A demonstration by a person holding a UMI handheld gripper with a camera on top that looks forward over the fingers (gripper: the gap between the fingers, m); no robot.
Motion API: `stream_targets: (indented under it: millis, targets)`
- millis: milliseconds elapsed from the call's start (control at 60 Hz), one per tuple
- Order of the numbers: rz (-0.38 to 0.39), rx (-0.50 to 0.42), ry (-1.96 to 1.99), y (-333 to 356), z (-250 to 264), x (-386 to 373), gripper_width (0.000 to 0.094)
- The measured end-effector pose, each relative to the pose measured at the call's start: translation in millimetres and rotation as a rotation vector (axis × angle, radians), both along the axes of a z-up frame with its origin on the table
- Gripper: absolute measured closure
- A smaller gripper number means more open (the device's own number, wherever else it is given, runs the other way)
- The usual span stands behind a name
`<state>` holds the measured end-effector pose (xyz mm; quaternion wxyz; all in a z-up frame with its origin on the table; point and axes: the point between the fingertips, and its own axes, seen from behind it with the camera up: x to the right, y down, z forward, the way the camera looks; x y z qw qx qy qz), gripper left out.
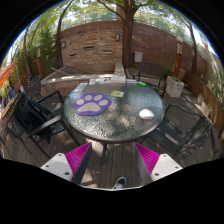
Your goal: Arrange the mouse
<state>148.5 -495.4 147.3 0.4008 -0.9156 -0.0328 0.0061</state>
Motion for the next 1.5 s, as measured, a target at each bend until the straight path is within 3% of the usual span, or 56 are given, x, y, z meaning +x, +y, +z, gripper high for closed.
stream_targets:
  millis: [200,417,617,783,1000,1183,1350,1500]
  targets:
    - [-0.102,0.108,-0.069,112.5,-51.1,100.9,0.0093]
    - [-0.181,0.091,0.005,221.1,-124.9,153.7,0.0098]
    - [-0.203,0.066,0.057,281.6,-154.3,170.4,0.0090]
    - [-0.177,0.075,0.076,313.6,-155.7,170.7,0.0102]
    - [-0.162,0.064,-0.008,338.9,-163.2,167.0,0.0427]
    - [-0.172,0.038,-0.028,336.4,-162.1,165.3,0.0523]
    - [-0.251,0.101,-0.075,348.0,-116.4,186.5,0.0557]
    - [-0.295,0.301,-0.028,382.5,16.8,155.6,0.0556]
